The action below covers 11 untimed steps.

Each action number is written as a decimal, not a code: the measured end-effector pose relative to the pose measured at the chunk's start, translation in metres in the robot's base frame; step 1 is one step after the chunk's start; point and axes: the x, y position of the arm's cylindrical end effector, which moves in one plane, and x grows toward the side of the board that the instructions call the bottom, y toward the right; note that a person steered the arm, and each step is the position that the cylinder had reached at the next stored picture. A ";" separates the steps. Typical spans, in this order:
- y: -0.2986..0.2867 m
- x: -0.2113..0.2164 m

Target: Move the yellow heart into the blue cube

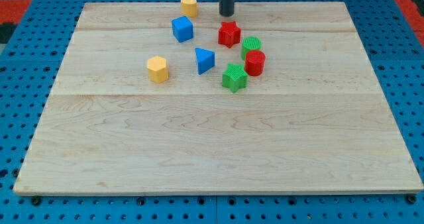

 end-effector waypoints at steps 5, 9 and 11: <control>-0.286 0.092; -0.285 0.016; -0.161 0.000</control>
